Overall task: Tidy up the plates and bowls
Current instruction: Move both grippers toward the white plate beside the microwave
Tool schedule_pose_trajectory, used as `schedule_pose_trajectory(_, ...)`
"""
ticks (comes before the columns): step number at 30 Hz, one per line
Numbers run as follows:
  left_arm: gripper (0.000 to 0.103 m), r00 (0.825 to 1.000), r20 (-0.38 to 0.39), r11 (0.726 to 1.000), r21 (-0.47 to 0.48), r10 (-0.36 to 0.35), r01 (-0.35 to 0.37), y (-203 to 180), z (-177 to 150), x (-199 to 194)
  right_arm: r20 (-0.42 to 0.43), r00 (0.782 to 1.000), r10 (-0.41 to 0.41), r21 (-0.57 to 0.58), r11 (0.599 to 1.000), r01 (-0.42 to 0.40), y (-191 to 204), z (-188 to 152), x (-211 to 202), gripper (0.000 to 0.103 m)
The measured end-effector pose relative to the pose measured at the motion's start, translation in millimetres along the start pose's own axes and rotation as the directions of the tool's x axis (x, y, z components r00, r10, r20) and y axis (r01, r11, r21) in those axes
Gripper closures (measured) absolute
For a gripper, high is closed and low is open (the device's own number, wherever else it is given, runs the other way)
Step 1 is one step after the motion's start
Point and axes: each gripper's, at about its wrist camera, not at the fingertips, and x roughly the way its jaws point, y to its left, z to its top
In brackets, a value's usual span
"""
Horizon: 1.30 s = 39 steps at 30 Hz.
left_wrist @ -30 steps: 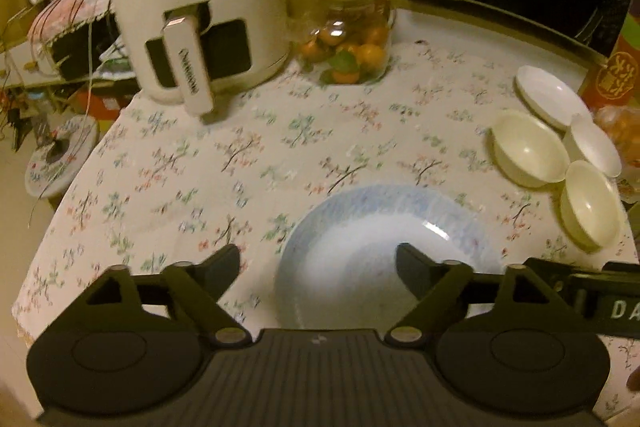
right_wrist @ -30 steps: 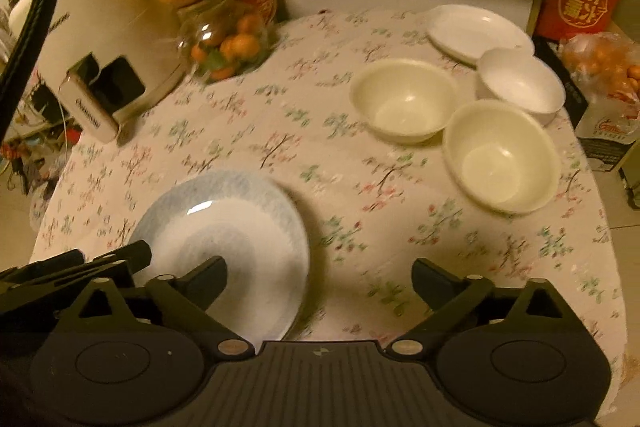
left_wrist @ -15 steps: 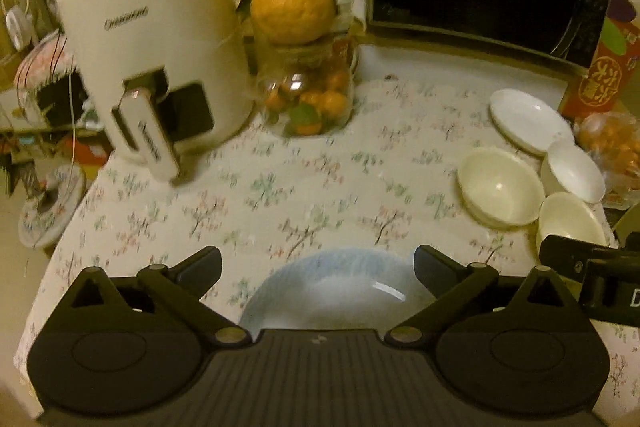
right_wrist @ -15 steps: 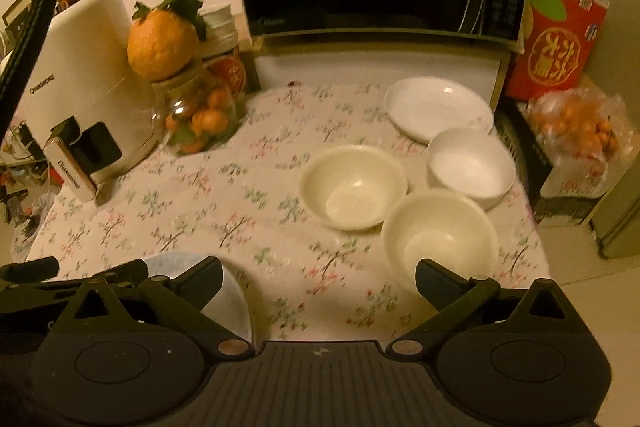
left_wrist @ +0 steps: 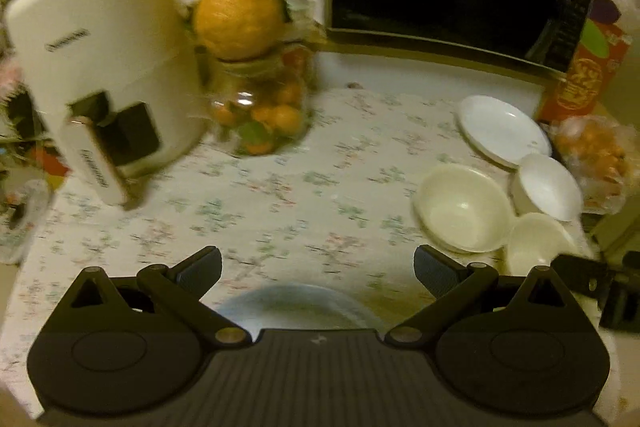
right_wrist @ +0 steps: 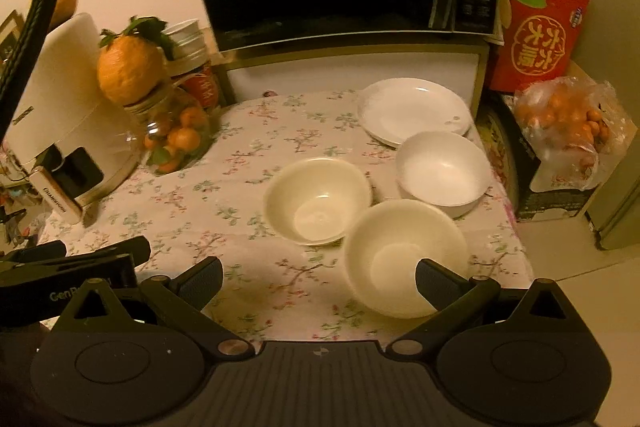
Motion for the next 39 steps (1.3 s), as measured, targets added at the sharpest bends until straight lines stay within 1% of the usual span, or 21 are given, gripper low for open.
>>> schedule_pose_trajectory(2, 0.001, 0.999, -0.020, 0.999, -0.012, -0.031, 0.031, -1.8, 4.2, 5.5, -0.001, 1.000, -0.022, 0.025, 0.999, 0.022, -10.7, 4.5, 2.5, 0.002)
schedule_pose_trajectory(5, 0.001, 0.999, -0.017, 0.999, -0.019, -0.038, 0.038, -8.3, 9.8, 12.9, -0.001, 0.999, -0.043, 0.102, 0.994, 0.043, -34.7, 12.5, 5.2, 0.002)
schedule_pose_trajectory(8, 0.004, 0.998, -0.030, 0.998, -0.002, -0.058, 0.058, -18.8, 16.6, 23.9, -0.006, 0.999, -0.047, 0.190, 0.981, 0.047, -61.8, 17.3, 9.9, 0.002)
schedule_pose_trajectory(10, 0.005, 0.997, -0.037, 0.998, -0.004, -0.064, 0.064, -24.8, 21.3, 32.3, -0.013, 0.997, -0.072, 0.252, 0.965, 0.073, -81.1, 20.3, 14.1, 0.002)
schedule_pose_trajectory(12, 0.007, 0.997, -0.044, 0.997, -0.022, -0.069, 0.068, -29.2, 27.0, 41.6, -0.024, 0.995, -0.094, 0.323, 0.941, 0.097, -101.4, 21.9, 19.4, 0.002)
schedule_pose_trajectory(16, 0.007, 0.995, -0.063, 0.995, -0.052, -0.083, 0.080, -40.2, 36.8, 62.0, -0.030, 0.995, -0.099, 0.455, 0.885, 0.102, -141.0, 22.0, 27.8, 0.002)
schedule_pose_trajectory(21, 0.009, 0.994, -0.051, 0.993, -0.065, -0.102, 0.098, -61.6, 53.0, 86.2, 0.002, 0.996, -0.088, 0.577, 0.814, 0.071, -180.9, 27.3, 43.3, 0.003)
schedule_pose_trajectory(23, 0.013, 0.994, -0.047, 0.993, -0.064, -0.101, 0.097, -71.8, 58.8, 97.3, 0.020, 0.996, -0.083, 0.597, 0.800, 0.055, -191.9, 30.3, 50.8, 0.006)
schedule_pose_trajectory(26, 0.017, 0.993, -0.051, 0.993, -0.062, -0.104, 0.101, -85.3, 66.9, 113.9, 0.038, 0.996, -0.075, 0.608, 0.793, 0.037, -202.1, 37.4, 66.8, 0.010)
schedule_pose_trajectory(31, 0.020, 0.989, -0.044, 0.989, -0.068, -0.138, 0.135, -101.5, 82.1, 136.4, 0.059, 0.997, -0.047, 0.623, 0.782, 0.000, -214.5, 51.3, 93.9, 0.016)
schedule_pose_trajectory(34, 0.025, 0.985, -0.042, 0.984, -0.072, -0.167, 0.164, -106.3, 89.6, 153.4, 0.090, 0.996, -0.019, 0.621, 0.783, -0.041, -222.1, 60.4, 107.9, 0.021)
schedule_pose_trajectory(36, 0.034, 0.980, -0.055, 0.978, -0.098, -0.190, 0.184, -107.3, 91.8, 167.6, 0.095, 0.995, -0.010, 0.613, 0.788, -0.051, -222.8, 64.3, 116.9, 0.023)
schedule_pose_trajectory(37, 0.037, 0.977, -0.066, 0.974, -0.117, -0.203, 0.194, -106.8, 92.0, 175.5, 0.092, 0.996, 0.004, 0.610, 0.790, -0.060, -224.5, 65.7, 124.6, 0.027)
schedule_pose_trajectory(39, 0.048, 0.969, -0.086, 0.965, -0.151, -0.230, 0.216, -106.1, 93.0, 186.8, 0.082, 0.996, 0.025, 0.608, 0.791, -0.069, -227.8, 68.5, 137.2, 0.034)
